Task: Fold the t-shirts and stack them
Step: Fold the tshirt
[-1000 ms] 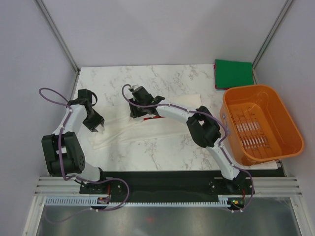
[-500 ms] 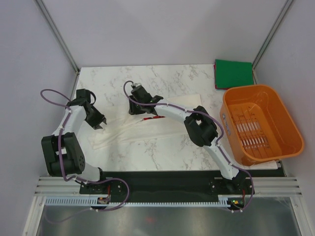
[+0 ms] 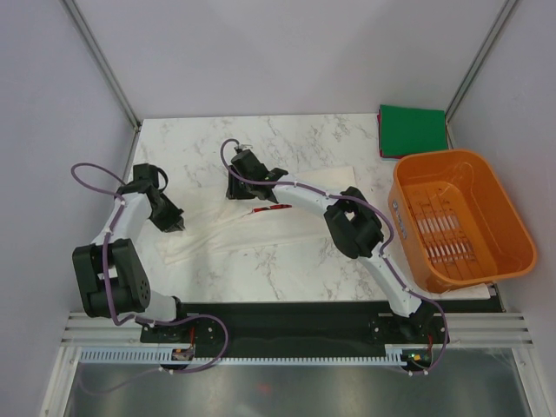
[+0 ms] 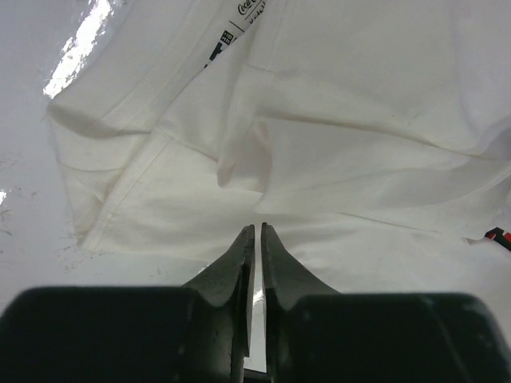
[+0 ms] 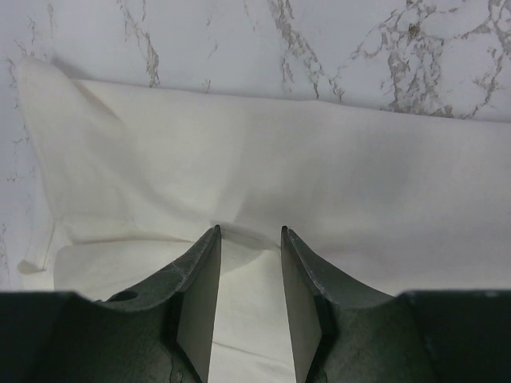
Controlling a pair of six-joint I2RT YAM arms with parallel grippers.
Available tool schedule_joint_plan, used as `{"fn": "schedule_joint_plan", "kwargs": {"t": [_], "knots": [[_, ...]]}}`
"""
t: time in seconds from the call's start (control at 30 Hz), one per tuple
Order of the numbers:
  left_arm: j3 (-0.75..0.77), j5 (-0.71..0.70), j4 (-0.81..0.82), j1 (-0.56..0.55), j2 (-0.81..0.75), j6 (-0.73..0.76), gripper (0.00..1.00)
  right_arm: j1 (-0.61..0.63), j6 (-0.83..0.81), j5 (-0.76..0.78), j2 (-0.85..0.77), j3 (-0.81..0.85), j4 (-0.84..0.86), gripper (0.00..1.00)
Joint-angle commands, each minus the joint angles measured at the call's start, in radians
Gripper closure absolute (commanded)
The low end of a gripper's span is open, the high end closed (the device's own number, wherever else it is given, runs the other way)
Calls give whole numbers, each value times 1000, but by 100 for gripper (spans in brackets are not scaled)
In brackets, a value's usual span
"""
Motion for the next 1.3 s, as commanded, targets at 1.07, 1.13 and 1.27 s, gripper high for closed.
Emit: {"fn": "schedule_joint_plan", "kwargs": {"t": [1.07, 1.13, 1.27], "knots": [[-139, 213, 229, 141, 78, -20, 98, 0, 29, -16, -44, -1, 41, 56], [-142, 216, 249, 141, 85, -26, 98, 0, 27, -16, -44, -4, 42, 56], [-144, 231, 270, 141, 95, -35, 98, 2, 27, -16, -45, -11, 47, 56]]}}
